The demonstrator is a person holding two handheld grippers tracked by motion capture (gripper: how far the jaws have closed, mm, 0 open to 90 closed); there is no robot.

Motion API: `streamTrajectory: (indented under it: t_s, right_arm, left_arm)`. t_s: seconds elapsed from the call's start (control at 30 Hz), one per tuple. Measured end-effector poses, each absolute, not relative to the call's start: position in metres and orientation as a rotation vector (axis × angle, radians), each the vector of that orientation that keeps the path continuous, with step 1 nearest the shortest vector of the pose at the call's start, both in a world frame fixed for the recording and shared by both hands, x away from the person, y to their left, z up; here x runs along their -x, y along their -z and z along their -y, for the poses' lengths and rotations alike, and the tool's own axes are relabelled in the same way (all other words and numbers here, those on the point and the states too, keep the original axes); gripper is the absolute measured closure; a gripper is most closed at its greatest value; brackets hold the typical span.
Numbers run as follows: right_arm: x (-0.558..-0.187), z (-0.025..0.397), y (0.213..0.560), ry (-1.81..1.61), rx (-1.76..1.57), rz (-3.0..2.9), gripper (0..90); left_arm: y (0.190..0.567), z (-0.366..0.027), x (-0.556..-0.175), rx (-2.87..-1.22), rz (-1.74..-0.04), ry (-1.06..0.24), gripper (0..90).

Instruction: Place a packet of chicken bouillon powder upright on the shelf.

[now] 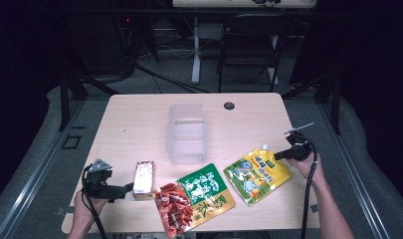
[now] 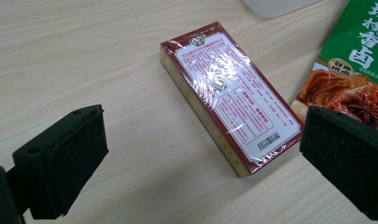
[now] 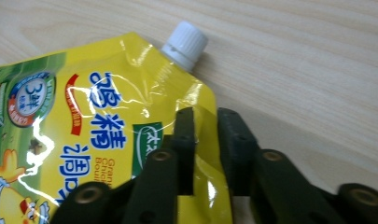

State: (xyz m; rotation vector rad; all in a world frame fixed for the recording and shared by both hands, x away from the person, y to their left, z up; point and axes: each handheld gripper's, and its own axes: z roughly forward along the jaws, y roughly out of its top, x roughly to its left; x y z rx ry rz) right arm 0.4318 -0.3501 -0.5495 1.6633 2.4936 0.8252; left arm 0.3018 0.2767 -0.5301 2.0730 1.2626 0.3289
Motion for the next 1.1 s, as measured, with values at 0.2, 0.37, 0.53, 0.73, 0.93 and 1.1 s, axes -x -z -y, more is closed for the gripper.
streamTrajectory:
  t_s: [0.2,0.37,0.53,0.73,0.93,1.1]
  right_arm:
    - [-0.43,0.35,0.547,-0.861,-1.68,-2.48,90.0]
    - [-0.426,0.347,0.538,-0.867,-1.663,-2.45,90.0]
    - [-0.42,0.343,0.522,-0.896,-1.594,-2.438,90.0]
    - [-0.414,0.334,0.499,-0.906,-1.499,-2.419,90.0]
    - [-0.406,0.316,0.47,-0.876,-1.38,-2.419,90.0]
    - [-0.403,0.308,0.459,-0.872,-1.334,-2.422,90.0]
  left_arm:
    - [0.529,-0.277,-0.302,-2.078,-1.261,-0.328,0.7]
    - [0.529,-0.276,-0.301,-2.074,-1.26,-0.33,0.8]
    - [0.529,-0.275,-0.301,-2.072,-1.255,-0.328,0.7]
    - [0.528,-0.274,-0.3,-2.073,-1.247,-0.328,0.7]
    - [0.527,-0.273,-0.3,-2.076,-1.234,-0.33,0.6]
    - [0.527,-0.271,-0.299,-2.069,-1.222,-0.319,0.6]
